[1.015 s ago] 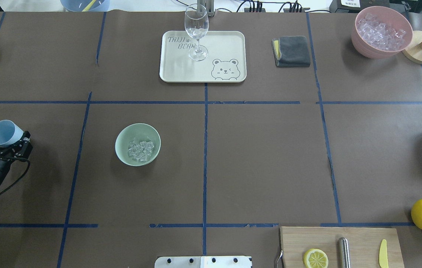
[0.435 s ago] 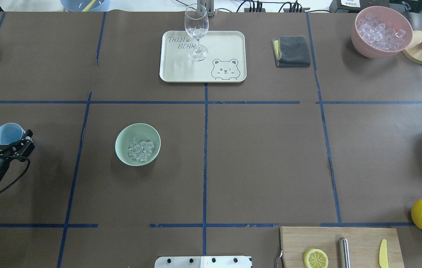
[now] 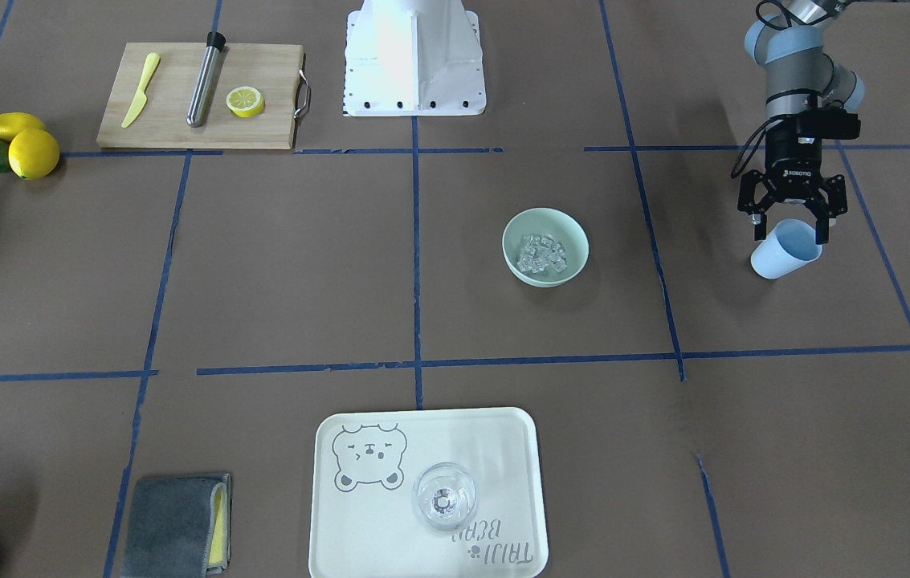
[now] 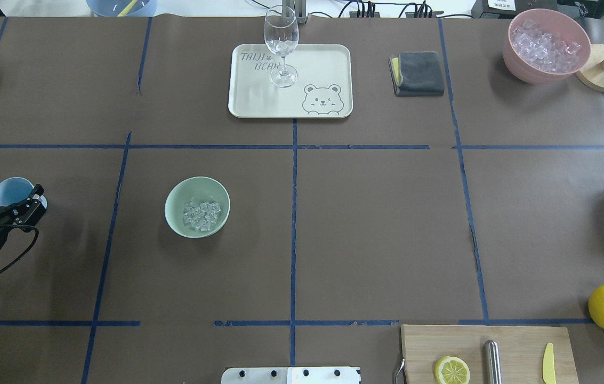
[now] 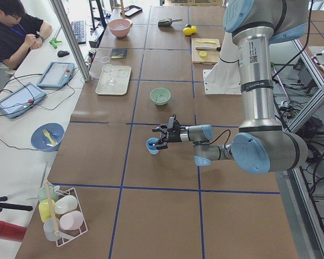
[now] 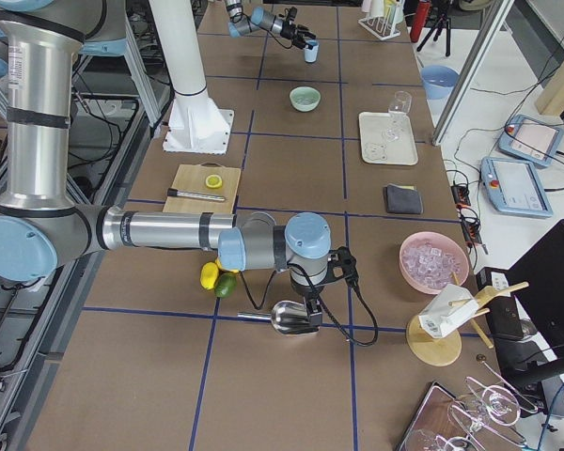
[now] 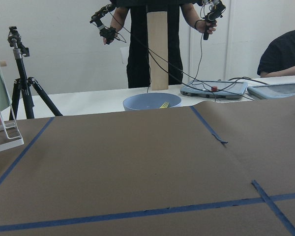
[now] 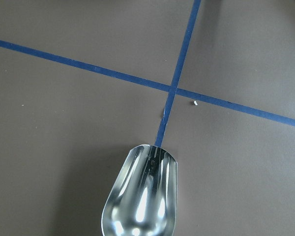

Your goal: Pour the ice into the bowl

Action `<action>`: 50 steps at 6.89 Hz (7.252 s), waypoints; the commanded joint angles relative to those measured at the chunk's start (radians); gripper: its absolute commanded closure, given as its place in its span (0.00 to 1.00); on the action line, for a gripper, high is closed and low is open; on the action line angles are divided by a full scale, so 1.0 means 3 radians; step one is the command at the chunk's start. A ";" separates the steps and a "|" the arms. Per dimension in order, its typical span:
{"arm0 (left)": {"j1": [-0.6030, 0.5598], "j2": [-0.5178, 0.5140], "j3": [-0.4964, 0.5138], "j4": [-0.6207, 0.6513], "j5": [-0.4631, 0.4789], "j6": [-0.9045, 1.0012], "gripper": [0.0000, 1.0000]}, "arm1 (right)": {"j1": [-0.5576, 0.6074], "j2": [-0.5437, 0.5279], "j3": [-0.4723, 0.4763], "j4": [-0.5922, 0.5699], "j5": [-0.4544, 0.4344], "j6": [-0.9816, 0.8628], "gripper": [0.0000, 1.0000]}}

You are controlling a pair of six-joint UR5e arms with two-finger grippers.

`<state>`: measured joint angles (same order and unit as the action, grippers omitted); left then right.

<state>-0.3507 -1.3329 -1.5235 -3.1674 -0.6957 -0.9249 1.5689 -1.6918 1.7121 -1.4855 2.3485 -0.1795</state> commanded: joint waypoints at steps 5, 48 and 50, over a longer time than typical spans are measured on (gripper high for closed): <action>-0.2241 -0.0021 -0.0477 0.0902 -0.3027 0.1700 0.00 | -0.0004 0.0020 0.0198 0.0179 0.0010 0.0026 0.00; -0.4103 -0.0491 -0.0705 0.5547 -0.5560 0.3635 0.00 | -0.2071 0.0760 0.0107 0.1517 -0.0452 0.2728 1.00; -0.4108 -0.0491 -0.0725 0.5547 -0.5560 0.3635 0.00 | -0.1932 0.0247 0.0010 0.1841 -0.0363 0.2419 1.00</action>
<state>-1.5826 -1.4803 -1.7387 -1.5033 -2.3639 0.1657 0.9674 -1.5241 1.7386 -1.0047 2.2245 0.5950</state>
